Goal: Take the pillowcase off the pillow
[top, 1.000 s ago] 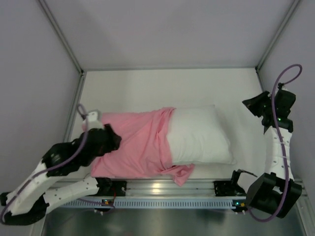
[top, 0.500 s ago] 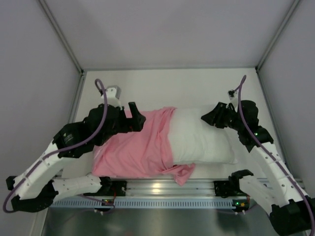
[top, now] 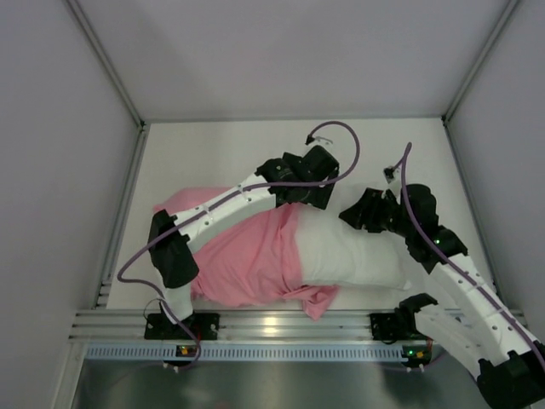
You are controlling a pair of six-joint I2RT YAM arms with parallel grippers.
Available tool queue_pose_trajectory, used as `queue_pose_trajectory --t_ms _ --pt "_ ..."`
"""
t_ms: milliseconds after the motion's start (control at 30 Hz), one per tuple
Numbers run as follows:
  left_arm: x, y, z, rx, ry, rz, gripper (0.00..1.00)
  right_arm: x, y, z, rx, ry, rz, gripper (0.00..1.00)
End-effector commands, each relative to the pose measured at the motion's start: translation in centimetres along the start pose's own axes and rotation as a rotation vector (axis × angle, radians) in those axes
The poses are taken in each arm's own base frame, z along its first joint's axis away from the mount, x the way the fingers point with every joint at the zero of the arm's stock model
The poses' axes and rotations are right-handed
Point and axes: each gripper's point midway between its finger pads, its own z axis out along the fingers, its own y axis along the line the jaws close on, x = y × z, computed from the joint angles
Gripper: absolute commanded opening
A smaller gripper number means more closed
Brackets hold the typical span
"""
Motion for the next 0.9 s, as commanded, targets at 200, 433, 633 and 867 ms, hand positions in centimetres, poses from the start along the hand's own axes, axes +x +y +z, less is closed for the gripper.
queue_pose_trajectory --t_ms 200,433,633,867 --pt "-0.3 8.0 3.5 -0.309 -0.006 -0.178 0.0 5.8 -1.8 1.2 0.026 0.143 0.012 0.54" --pt "-1.3 7.6 -3.3 -0.104 -0.202 -0.342 0.0 9.3 -4.8 4.0 0.114 0.246 0.058 0.56" --pt "-1.5 9.7 -13.0 0.089 -0.37 -0.455 0.0 8.8 -5.4 6.0 0.168 0.253 0.068 0.56" --pt "0.1 9.7 -20.4 0.394 -0.536 -0.45 0.0 8.5 -4.2 9.0 0.134 0.357 0.035 0.58"
